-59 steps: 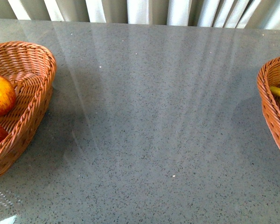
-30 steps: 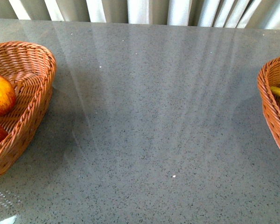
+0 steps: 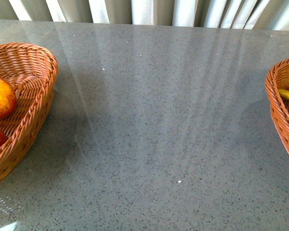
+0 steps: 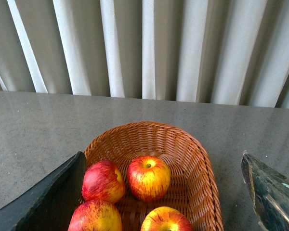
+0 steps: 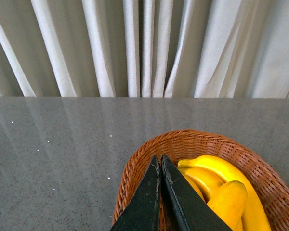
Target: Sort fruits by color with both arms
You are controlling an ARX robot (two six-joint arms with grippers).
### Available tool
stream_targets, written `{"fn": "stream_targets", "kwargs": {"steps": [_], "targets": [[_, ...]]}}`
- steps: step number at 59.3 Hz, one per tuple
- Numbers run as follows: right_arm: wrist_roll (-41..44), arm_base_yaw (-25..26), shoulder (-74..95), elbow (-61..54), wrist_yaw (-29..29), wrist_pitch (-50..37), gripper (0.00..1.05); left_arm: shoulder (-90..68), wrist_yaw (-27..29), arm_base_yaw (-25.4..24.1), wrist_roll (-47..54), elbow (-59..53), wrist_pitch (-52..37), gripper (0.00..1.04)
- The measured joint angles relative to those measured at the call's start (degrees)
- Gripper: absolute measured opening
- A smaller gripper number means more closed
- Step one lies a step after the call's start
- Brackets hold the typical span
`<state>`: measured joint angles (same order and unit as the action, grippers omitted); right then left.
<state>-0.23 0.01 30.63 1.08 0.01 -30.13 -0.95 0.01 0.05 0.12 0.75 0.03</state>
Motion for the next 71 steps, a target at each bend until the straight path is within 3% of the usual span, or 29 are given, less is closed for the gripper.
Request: {"fn": "stream_targets", "kwargs": {"steps": [19, 54, 61, 71], "targets": [[0.0, 0.0, -10.34, -0.02, 0.0, 9.88, 0.02, 0.0, 0.0, 0.0, 0.0, 0.02, 0.0, 0.96], [0.0, 0.0, -20.48, -0.02, 0.0, 19.96, 0.02, 0.0, 0.0, 0.0, 0.0, 0.02, 0.0, 0.96], [0.04, 0.0, -29.27, -0.02, -0.02, 29.59, 0.02, 0.0, 0.02, 0.0, 0.0, 0.0, 0.0, 0.96], [0.04, 0.0, -30.21, -0.02, -0.02, 30.01, 0.02, 0.0, 0.0, 0.0, 0.0, 0.0, 0.0, 0.96]]}}
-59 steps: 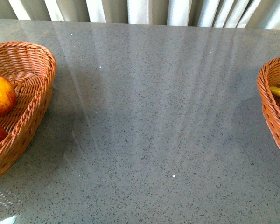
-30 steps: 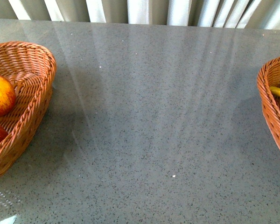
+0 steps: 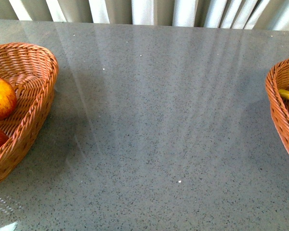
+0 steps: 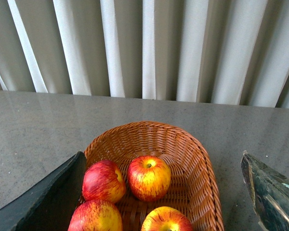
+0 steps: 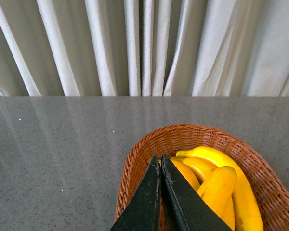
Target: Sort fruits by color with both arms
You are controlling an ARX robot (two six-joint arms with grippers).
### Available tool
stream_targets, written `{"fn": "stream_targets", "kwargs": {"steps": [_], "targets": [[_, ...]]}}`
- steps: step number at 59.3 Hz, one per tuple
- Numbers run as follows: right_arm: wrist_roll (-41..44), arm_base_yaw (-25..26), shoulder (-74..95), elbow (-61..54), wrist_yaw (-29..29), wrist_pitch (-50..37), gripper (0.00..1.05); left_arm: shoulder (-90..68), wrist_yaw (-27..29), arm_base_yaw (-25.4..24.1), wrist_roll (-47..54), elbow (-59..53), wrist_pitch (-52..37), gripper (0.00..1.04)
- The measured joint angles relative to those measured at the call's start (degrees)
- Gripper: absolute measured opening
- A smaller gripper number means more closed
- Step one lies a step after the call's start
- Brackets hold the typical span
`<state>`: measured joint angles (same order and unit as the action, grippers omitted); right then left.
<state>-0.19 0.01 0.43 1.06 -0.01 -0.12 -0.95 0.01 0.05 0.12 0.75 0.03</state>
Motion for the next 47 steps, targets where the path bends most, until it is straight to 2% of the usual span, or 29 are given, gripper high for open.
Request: {"fn": "stream_targets", "kwargs": {"steps": [4, 9, 19, 30, 32, 47], "targets": [[0.02, 0.0, -0.07, 0.02, 0.0, 0.0, 0.05, 0.0, 0.0, 0.0, 0.0, 0.0, 0.0, 0.96], [0.04, 0.0, -0.07, 0.0, 0.0, 0.02, 0.2, 0.0, 0.0, 0.0, 0.0, 0.0, -0.02, 0.96], [0.04, 0.0, -0.07, 0.02, 0.0, 0.04, 0.64, 0.0, 0.0, 0.0, 0.0, 0.0, 0.0, 0.96], [0.02, 0.0, -0.07, 0.02, 0.0, 0.04, 0.94, 0.0, 0.02, 0.0, 0.0, 0.0, 0.0, 0.96], [0.02, 0.0, -0.07, 0.02, 0.0, 0.04, 0.97, 0.0, 0.0, 0.0, 0.0, 0.02, 0.0, 0.96], [0.02, 0.0, -0.09, 0.0, 0.0, 0.04, 0.96, 0.0, 0.0, 0.0, 0.0, 0.02, 0.0, 0.96]]}}
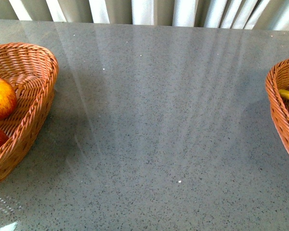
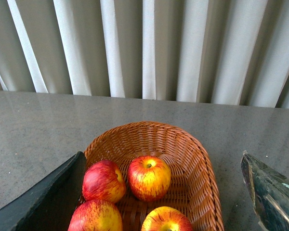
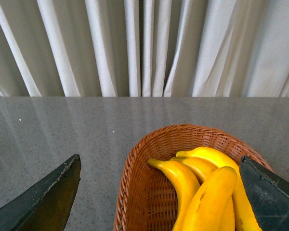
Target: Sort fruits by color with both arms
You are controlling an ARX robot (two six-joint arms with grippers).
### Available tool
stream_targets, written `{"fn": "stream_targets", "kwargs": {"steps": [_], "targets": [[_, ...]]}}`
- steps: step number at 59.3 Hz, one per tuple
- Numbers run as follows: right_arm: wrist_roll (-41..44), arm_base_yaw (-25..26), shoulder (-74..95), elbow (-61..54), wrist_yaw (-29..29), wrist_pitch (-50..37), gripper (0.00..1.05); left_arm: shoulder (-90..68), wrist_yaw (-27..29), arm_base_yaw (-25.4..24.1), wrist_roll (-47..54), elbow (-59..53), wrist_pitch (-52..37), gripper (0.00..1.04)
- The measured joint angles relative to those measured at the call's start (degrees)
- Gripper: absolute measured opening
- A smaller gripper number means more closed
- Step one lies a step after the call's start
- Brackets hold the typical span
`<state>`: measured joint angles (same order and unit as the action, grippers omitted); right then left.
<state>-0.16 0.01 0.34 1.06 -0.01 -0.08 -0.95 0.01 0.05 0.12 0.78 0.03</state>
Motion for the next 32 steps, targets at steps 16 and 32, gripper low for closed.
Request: {"fn": "stream_targets", "kwargs": {"steps": [16, 32], "targets": [[0.02, 0.0, 0.0, 0.02, 0.0, 0.0, 0.96, 0.0, 0.02, 0.0, 0.0, -0.02, 0.0, 0.96], [0.0, 0.0, 0.0, 0.0, 0.0, 0.0, 0.96, 0.0, 0.0, 0.0, 0.0, 0.0, 0.0, 0.96]]}}
